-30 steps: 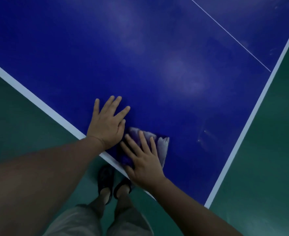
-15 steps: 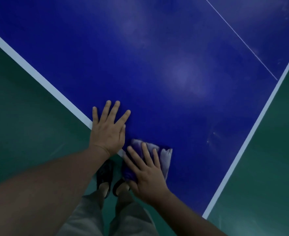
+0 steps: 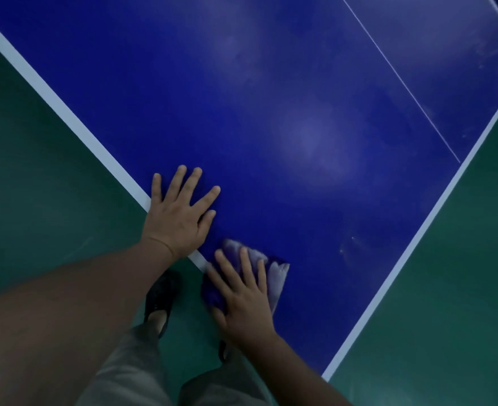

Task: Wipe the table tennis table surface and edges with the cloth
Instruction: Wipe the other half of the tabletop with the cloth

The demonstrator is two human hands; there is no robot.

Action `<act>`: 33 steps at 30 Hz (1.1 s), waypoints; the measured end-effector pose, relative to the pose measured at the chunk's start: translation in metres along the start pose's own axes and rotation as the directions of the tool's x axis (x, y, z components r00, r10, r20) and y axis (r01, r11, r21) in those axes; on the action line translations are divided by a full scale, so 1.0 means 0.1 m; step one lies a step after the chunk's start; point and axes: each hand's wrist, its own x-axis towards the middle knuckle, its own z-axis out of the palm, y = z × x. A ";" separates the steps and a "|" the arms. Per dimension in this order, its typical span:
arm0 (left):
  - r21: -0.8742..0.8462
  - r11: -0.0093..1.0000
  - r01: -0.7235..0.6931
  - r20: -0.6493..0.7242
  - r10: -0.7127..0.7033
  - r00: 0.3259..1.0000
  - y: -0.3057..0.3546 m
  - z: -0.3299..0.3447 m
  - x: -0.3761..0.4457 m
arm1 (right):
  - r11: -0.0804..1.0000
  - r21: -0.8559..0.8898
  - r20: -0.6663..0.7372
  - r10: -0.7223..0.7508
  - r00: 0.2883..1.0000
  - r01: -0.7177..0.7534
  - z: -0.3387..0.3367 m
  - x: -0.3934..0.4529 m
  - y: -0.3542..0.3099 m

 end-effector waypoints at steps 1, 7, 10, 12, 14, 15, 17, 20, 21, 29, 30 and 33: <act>0.008 1.000 0.009 0.006 -0.009 1.000 0.00 0.00 0.00 | 0.999 -0.029 0.015 -0.036 0.999 0.036 0.02 -0.22 0.12; 0.128 0.987 0.092 0.020 -0.096 0.995 0.17 -0.01 -0.08 | 0.998 -0.041 0.037 -0.051 0.998 0.052 -0.23 -0.28 0.99; 0.098 0.975 0.198 -0.007 -0.198 0.980 0.39 0.01 -0.23 | 0.999 0.044 0.002 -0.009 1.000 0.009 -0.24 0.09 0.93; 0.026 0.970 0.244 -0.032 -0.243 0.970 0.67 0.08 -0.43 | 0.994 0.032 0.004 -0.107 0.994 0.107 -0.18 0.04 0.91; -0.097 0.938 0.332 -0.045 -0.337 0.940 1.00 0.16 -0.67 | 0.950 -0.041 0.042 -0.309 0.950 0.310 -0.09 -0.30 1.05; -0.147 0.909 0.389 -0.033 -0.398 0.917 1.16 0.20 -0.79 | 0.911 -0.082 0.071 -0.399 0.914 0.404 -0.06 -0.51 1.19; -0.196 0.856 0.479 -0.014 -0.491 0.871 1.43 0.29 -0.98 | 0.851 -0.111 0.129 -0.500 0.856 0.514 -0.08 -0.82 1.57; -0.220 0.788 0.575 -0.009 -0.591 0.807 1.75 0.39 -1.13 | 0.857 -0.107 0.153 -0.487 0.860 0.504 -0.24 -0.69 1.96; -0.231 0.764 0.602 -0.011 -0.621 0.784 1.85 0.41 -1.15 | 0.886 -0.091 0.142 -0.441 0.886 0.455 -0.29 -0.54 1.98; -0.384 0.577 0.721 -0.058 -0.794 0.605 2.35 0.53 -1.07 | 0.830 -0.079 0.095 -0.545 0.833 0.552 -0.08 -0.79 1.81; -0.399 0.560 0.726 -0.055 -0.805 0.591 2.38 0.55 -1.04 | 0.799 -0.096 0.118 -0.583 0.804 0.594 -0.07 -0.90 1.97; -0.422 0.537 0.731 -0.068 -0.822 0.565 2.43 0.60 -1.01 | 0.797 -0.139 0.121 -0.575 0.809 0.588 -0.19 -0.78 2.38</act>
